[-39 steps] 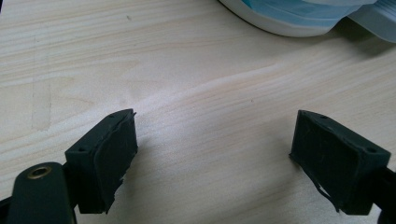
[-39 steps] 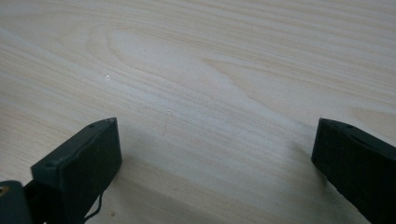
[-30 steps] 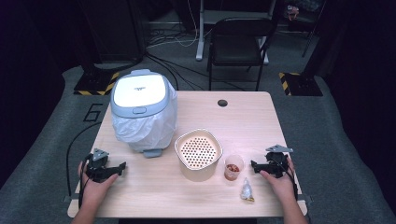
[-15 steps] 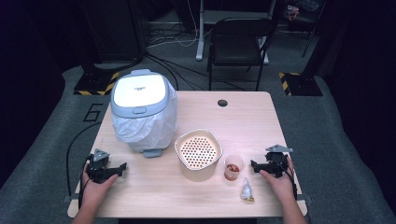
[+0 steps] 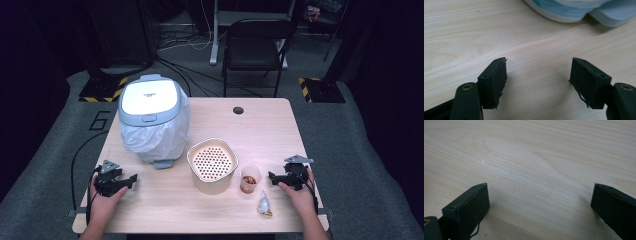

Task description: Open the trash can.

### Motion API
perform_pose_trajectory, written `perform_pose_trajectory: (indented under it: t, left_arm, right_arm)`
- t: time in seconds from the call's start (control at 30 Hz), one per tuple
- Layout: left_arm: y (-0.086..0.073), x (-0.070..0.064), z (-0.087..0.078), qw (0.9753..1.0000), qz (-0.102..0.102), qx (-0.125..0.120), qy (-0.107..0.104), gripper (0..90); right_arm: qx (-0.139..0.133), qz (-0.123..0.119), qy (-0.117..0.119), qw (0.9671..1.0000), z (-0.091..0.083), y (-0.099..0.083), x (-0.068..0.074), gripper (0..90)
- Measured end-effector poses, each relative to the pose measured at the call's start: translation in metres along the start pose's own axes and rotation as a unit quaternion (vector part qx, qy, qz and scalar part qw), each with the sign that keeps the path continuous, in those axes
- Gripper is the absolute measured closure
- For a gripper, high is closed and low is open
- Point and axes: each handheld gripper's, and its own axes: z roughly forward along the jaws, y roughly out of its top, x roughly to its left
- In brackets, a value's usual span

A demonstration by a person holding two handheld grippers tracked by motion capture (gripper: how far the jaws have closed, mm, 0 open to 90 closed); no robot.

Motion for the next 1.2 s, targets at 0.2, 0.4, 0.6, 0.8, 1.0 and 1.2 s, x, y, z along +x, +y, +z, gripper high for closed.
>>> perform_pose_trajectory:
  t: [0.2,0.4,0.6,0.8,1.0,1.2]
  left_arm:
    - [0.004,-0.013,-0.001,0.9996,0.023,0.001,-0.018,31.1]
    - [0.007,-0.027,-0.003,0.9985,0.038,0.003,-0.038,32.1]
    - [0.009,-0.041,-0.002,0.997,0.053,0.006,-0.056,32.5]
    - [0.013,-0.051,-0.002,0.9946,0.038,-0.002,-0.097,33.1]
    - [0.022,-0.062,0.0,0.9929,0.057,-0.003,-0.105,35.2]
    - [0.031,-0.073,0.0,0.9917,0.074,-0.01,-0.105,35.5]
  right_arm:
    - [0.0,0.0,0.0,1.0,0.0,0.0,0.0,1.4]
    - [0.0,0.0,0.0,1.0,0.0,0.0,0.0,1.4]
    - [0.0,0.0,0.0,1.0,0.0,0.0,0.0,1.4]
    - [0.0,0.0,0.0,1.0,0.0,0.0,0.0,1.4]
    - [0.0,0.0,0.0,1.0,0.0,0.0,0.0,1.4]
    - [0.0,0.0,0.0,1.0,0.0,0.0,0.0,1.4]
